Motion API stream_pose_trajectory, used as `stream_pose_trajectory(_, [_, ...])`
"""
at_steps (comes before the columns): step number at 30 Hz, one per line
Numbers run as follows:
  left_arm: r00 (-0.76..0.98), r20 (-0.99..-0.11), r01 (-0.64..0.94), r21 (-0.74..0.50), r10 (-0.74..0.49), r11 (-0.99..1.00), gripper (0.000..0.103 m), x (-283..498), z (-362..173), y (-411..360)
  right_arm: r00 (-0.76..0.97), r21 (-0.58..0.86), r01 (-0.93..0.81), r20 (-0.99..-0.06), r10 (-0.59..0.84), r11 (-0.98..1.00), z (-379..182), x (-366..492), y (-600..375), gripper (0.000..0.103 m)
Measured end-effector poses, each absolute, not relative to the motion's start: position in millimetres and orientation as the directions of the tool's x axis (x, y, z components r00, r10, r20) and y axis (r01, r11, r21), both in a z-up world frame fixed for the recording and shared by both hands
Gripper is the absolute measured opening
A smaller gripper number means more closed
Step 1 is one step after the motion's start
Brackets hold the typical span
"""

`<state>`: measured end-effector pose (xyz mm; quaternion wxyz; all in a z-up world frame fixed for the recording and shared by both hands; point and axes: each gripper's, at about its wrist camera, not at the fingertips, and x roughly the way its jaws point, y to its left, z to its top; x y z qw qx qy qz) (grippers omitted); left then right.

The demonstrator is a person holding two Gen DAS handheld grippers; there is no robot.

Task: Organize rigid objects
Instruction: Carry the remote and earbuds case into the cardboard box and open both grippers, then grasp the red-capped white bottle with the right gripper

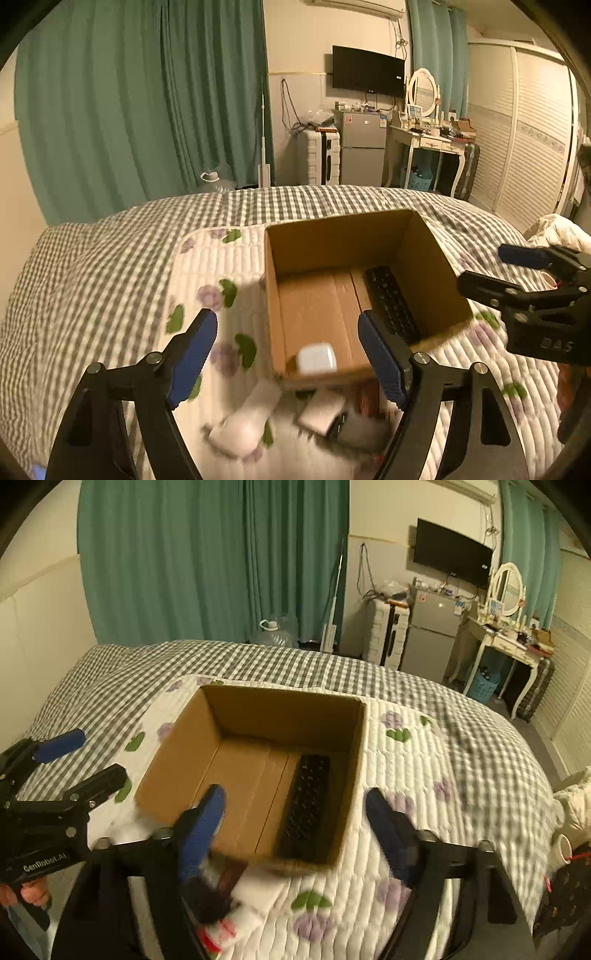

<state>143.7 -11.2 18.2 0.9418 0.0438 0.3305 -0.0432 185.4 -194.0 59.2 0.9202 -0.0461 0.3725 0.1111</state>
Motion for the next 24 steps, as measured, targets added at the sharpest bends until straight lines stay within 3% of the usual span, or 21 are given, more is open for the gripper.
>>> stream_pose_trajectory(1, [0.773,-0.632,0.115,0.052,-0.056,0.992,0.082,135,17,-9,0.705,-0.010,-0.234,-0.690,0.163,0.972,60,174,-194,0.093])
stream_pose_trajectory(3, [0.764,-0.643,0.118,0.048,-0.060,0.992,0.090,118,12,-4,0.714,-0.028,-0.229,-0.684,0.148,0.973,58,150,-192,0.094])
stream_pose_trajectory(7, [0.760,-0.648,0.099,0.038,-0.051,0.994,0.091,88,-9,4,0.713,-0.062,-0.208,-0.692,0.108,0.976,37,112,-186,0.095])
stream_pose_trajectory(17, [0.742,-0.670,0.047,0.072,0.013,0.996,0.092,70,-70,11,0.537,0.020,-0.167,-0.837,0.108,0.986,-63,109,-167,0.094])
stream_pose_trajectory(21, [0.734,-0.679,0.040,0.066,0.016,0.997,0.092,73,-82,16,0.462,0.030,-0.165,-0.881,0.104,0.986,-91,124,-157,0.080])
stream_pose_trajectory(24, [0.720,-0.694,0.036,0.051,0.010,0.998,0.092,75,-87,20,0.455,0.016,-0.158,-0.886,0.087,0.987,-101,127,-154,0.080])
